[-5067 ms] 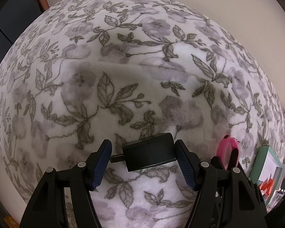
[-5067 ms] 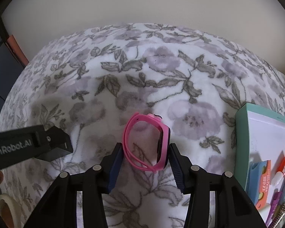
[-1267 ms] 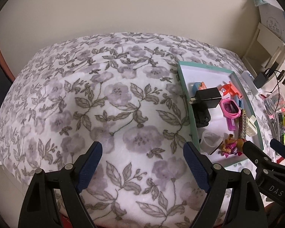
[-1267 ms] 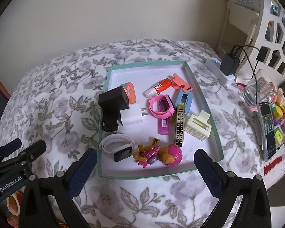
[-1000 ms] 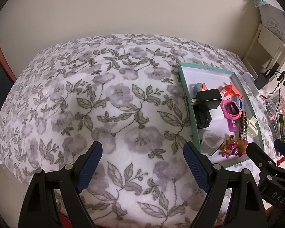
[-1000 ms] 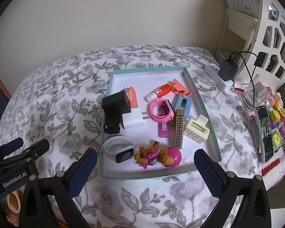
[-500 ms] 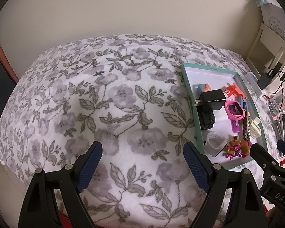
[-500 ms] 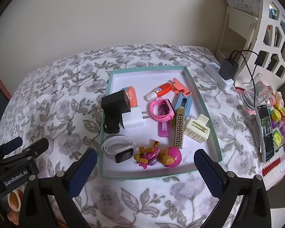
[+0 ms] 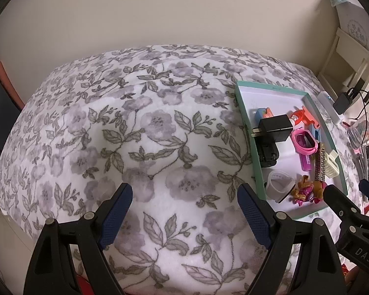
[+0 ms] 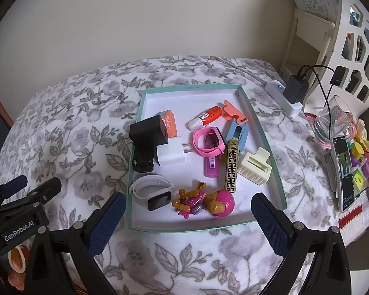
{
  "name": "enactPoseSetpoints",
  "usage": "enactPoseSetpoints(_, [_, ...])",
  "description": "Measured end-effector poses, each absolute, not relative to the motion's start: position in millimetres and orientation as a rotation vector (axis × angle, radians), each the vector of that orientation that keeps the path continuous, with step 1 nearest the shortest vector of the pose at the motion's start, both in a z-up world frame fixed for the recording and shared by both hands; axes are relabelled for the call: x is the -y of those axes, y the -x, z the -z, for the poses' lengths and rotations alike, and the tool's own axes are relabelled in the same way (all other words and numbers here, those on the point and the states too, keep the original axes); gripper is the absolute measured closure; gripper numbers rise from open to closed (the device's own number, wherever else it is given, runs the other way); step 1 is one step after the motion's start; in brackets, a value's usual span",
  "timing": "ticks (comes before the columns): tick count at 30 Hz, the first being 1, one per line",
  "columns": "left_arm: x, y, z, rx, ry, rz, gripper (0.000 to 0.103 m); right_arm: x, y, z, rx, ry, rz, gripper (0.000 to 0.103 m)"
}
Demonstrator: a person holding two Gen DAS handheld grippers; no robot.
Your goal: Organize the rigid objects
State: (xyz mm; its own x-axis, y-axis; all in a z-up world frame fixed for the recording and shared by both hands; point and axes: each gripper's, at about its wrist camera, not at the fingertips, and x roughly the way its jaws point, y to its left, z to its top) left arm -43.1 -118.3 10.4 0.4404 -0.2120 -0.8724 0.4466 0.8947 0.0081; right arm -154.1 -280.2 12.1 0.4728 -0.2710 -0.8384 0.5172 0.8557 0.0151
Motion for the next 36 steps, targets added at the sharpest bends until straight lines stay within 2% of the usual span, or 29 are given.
enactPoseSetpoints(36, [116.3, 42.4, -10.5, -1.03, -0.267, 0.405, 0.015, 284.3, 154.2, -8.3, -0.984, -0.284, 0.49, 0.0])
